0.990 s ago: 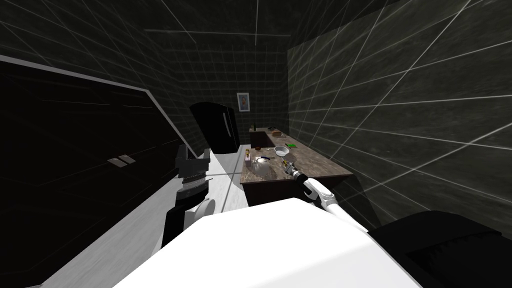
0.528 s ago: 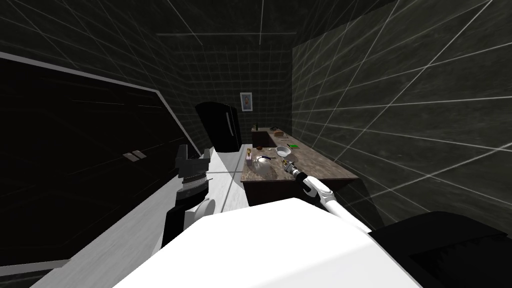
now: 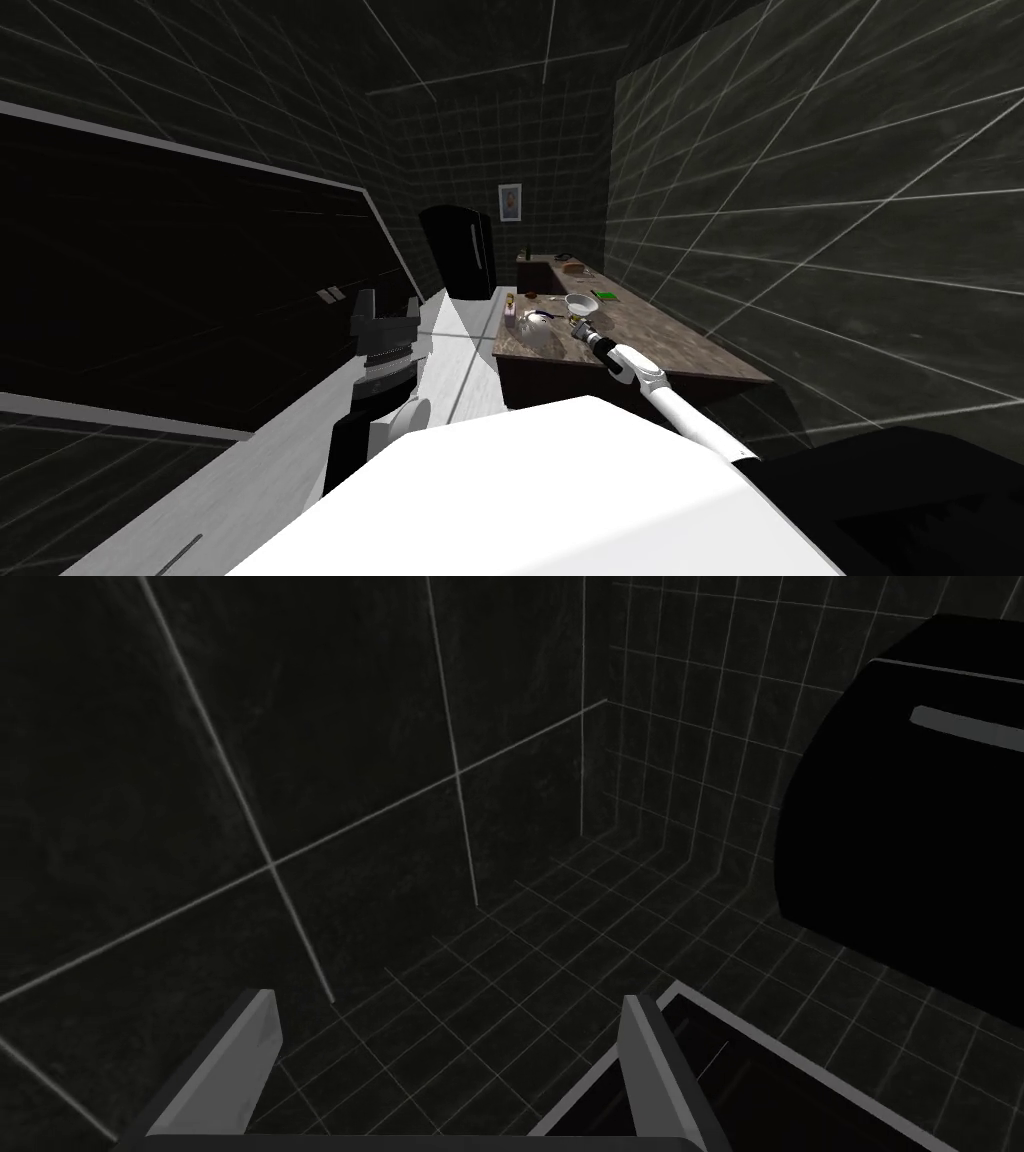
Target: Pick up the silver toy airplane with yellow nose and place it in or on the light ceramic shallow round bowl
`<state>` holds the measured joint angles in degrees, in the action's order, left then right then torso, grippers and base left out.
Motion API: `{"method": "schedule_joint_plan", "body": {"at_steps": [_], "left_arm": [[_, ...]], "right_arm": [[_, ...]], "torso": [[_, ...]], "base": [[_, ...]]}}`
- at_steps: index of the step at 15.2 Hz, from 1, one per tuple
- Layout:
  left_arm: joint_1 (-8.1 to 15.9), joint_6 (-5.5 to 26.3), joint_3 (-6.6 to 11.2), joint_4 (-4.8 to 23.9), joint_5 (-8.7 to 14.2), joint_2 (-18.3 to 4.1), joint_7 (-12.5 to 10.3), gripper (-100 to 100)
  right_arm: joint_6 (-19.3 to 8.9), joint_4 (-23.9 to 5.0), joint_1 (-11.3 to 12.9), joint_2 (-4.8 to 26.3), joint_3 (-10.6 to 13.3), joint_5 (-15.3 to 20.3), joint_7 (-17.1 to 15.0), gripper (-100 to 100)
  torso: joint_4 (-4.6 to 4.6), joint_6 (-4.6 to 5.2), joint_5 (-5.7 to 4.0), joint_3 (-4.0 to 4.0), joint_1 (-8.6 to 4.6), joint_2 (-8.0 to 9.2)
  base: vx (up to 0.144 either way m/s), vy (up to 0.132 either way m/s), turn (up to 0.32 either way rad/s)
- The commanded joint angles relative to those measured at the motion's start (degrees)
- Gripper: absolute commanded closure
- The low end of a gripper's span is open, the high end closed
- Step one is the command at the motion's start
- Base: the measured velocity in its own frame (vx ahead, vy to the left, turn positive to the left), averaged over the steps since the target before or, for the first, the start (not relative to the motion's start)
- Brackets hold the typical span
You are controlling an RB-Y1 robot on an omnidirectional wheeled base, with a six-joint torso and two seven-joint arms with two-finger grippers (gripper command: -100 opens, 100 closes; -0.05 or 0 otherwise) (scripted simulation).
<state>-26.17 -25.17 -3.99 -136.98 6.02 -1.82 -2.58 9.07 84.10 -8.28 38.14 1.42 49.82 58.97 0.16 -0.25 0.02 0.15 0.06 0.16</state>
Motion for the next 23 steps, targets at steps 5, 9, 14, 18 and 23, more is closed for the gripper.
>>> {"method": "schedule_joint_plan", "body": {"at_steps": [5, 9, 14, 18, 23], "left_arm": [[0.0, 0.0, 0.0, 0.0, 0.0, 0.0, 0.0, 0], [0.0, 0.0, 0.0, 0.0, 0.0, 0.0, 0.0, 0], [0.0, 0.0, 0.01, 0.0, 0.0, 0.0, 0.0, 0], [-0.01, 0.0, 0.01, 0.0, 0.0, 0.0, 0.0, 0], [-0.01, 0.0, 0.01, 0.0, 0.0, 0.0, 0.0, 0]], "right_arm": [[-0.94, -4.59, 3.2, 4.62, 0.03, -2.49, -2.75, 100], [-2.26, -8.86, 5.08, 9.11, -0.09, -4.32, -6.02, 100], [-3.43, -12.28, 6.07, 12.71, -0.28, -5.52, -8.95, 100], [-4.67, -15.65, 6.75, 16.29, -0.54, -6.55, -12.1, 100], [-5.9, -18.81, 7.14, 19.68, -0.85, -7.38, -15.24, 100]], "torso": [[0.02, 0.01, -0.02, 0.05, -0.26, 0.08], [0.06, 0.01, 0.02, 0.06, -0.27, 0.06], [0.23, 0.0, 0.2, -0.04, -0.59, -0.32], [0.33, -0.07, 0.35, -0.25, -1.02, -0.84], [0.44, 0.09, 0.52, -0.42, -1.68, -1.3]], "base": [[-0.054, -0.039, 0.264], [-0.048, -0.036, 0.259], [-0.032, -0.025, 0.187], [-0.032, -0.026, 0.203], [-0.022, -0.018, 0.148]]}}
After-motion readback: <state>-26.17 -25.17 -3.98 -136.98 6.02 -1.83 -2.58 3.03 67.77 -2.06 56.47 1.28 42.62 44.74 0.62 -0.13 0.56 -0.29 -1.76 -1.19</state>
